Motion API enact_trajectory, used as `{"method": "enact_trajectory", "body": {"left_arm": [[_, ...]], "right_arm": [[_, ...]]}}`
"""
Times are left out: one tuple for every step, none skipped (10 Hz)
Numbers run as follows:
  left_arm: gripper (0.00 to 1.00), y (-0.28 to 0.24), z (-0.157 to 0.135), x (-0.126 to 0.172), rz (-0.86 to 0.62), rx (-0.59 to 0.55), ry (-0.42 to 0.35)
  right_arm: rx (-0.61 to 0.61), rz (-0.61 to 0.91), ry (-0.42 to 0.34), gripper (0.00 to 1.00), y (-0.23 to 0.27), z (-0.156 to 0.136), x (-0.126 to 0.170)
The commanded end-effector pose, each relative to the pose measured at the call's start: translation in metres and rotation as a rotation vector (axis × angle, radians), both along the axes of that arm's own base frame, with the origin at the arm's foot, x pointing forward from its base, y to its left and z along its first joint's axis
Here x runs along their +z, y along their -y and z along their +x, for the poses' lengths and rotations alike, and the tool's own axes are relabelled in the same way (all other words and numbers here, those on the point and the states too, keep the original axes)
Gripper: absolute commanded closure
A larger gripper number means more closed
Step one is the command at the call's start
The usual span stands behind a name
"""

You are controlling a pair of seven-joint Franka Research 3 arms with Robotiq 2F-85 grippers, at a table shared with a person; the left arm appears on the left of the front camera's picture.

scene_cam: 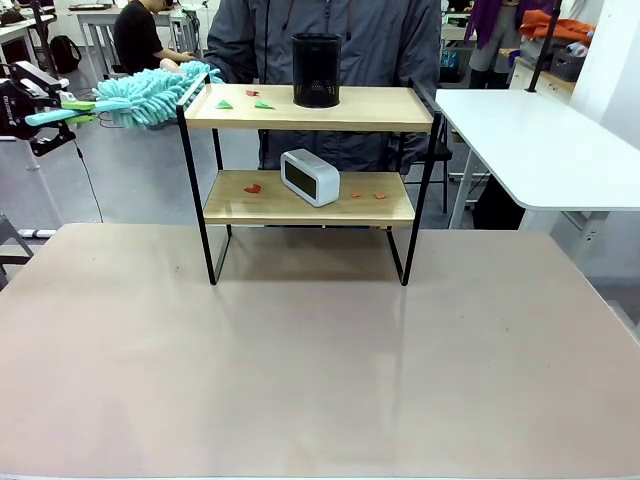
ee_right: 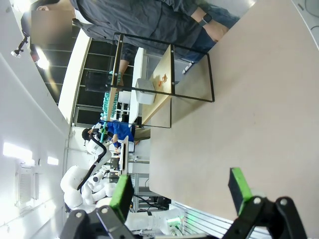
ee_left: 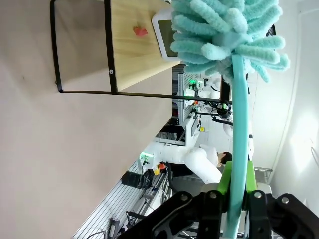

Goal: Clean the shelf.
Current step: Pick up the Duster from the human.

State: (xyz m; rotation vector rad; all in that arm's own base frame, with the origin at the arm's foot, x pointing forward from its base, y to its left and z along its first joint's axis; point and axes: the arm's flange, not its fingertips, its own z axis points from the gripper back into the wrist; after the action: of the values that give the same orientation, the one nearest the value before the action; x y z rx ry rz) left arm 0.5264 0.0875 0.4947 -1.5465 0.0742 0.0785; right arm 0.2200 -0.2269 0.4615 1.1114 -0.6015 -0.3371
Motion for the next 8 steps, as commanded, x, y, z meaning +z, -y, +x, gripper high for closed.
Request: {"method": "enact_trajectory", "body": {"left_arm": [[1.0,0.001,-0.003,0.0,0.008,-0.01,0.017],[1.0,0.002,-0.003,0.0,0.005,-0.013,0.017],[1.0,0.002,-0.003,0.0,0.011,-0.013,0.021],[1.0,0.001,-0.005,0.001,0.012,-0.013,0.024],[1.0,-0.004,-0.009,0.007,0.023,-0.011,0.042],[1.0,-0.013,-0.019,0.021,0.041,-0.016,0.095],[1.0,-0.025,-0.04,0.04,0.082,-0.032,0.163],[1.0,-0.038,-0.072,0.058,0.157,-0.079,0.244]], "right_arm": [[0.004,-0.005,0.031,0.0,0.001,0.003,0.003],[0.004,-0.005,0.031,0.0,0.001,0.003,0.003],[0.004,-0.005,0.031,0.0,0.001,0.003,0.003],[0.004,-0.005,0.031,0.0,0.001,0.003,0.003],[0.004,-0.005,0.031,0.0,0.001,0.003,0.003],[0.004,-0.005,0.031,0.0,0.001,0.003,0.003],[0.004,-0.005,0.031,0.0,0.001,0.003,0.003],[0.004,-0.005,0.031,0.0,0.001,0.003,0.003]]}}
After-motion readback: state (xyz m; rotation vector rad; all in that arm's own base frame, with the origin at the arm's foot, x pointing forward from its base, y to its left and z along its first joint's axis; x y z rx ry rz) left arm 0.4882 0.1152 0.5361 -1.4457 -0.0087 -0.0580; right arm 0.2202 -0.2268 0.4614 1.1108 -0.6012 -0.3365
